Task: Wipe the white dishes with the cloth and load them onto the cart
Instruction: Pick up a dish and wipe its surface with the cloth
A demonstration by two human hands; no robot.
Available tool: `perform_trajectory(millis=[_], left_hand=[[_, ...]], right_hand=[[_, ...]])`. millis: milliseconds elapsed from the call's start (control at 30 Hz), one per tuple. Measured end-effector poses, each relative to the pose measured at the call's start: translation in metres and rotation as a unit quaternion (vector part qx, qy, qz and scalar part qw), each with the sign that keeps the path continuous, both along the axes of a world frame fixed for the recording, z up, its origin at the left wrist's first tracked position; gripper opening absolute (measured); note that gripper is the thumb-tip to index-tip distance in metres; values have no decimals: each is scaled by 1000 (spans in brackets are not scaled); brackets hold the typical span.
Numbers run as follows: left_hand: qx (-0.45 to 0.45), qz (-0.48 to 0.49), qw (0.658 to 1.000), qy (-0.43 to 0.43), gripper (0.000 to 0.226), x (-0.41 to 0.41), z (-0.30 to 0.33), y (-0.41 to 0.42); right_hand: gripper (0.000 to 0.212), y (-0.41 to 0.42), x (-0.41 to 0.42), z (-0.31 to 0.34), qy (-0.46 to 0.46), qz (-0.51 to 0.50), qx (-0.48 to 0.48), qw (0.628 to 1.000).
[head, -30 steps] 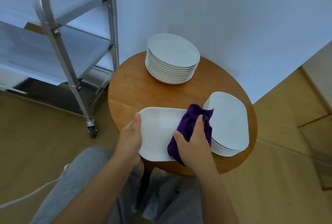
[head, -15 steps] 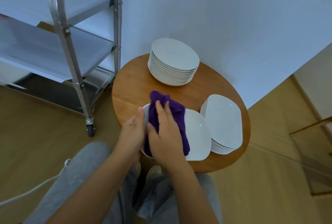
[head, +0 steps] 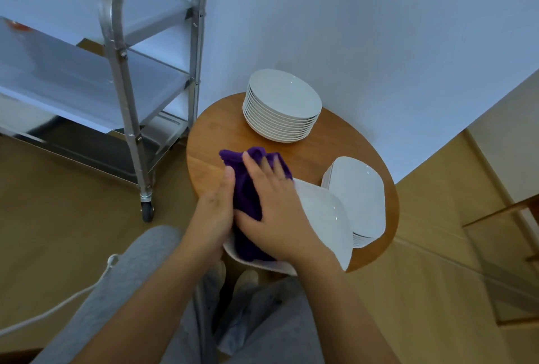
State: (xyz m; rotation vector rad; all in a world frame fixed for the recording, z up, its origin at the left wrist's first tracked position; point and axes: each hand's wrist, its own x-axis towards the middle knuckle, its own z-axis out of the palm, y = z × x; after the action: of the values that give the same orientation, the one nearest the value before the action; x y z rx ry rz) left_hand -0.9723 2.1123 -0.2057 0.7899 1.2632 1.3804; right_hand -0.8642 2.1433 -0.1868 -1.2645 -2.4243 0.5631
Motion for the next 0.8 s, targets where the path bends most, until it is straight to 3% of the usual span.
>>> perform_trajectory(millis=[67, 133, 200, 300, 433, 533, 667, 800], left_hand=[[-8, -13, 1000, -2, 39, -1, -2, -8], [-20, 0, 999, -28, 32, -2, -1, -15], [-24, 4, 999, -43, 30, -3, 0, -21], [-32, 23, 998, -50, 28, -4, 2, -25], [-54, 58, 996, -45, 26, -6, 6, -26], [-59, 63, 995, -41, 26, -6, 10, -27], [-46, 93, 994, -44, 23, -11, 11, -26], [-46, 139, 987, -64, 22, -11, 10, -25]], right_hand=[[84, 12, 7, 11, -17, -37, -1, 999], [82, 21, 16, 24, -30, -66, -88, 994], [65, 29, 24, 36, -33, -74, -196, 977], [51, 37, 41, 52, -26, -83, -267, 960], [50, 40, 71, 67, -31, -95, -348, 932], [65, 33, 87, 63, 21, -116, -376, 919], [68, 16, 104, 50, 139, -163, -353, 911], [56, -5, 104, 26, 308, -268, -315, 857]])
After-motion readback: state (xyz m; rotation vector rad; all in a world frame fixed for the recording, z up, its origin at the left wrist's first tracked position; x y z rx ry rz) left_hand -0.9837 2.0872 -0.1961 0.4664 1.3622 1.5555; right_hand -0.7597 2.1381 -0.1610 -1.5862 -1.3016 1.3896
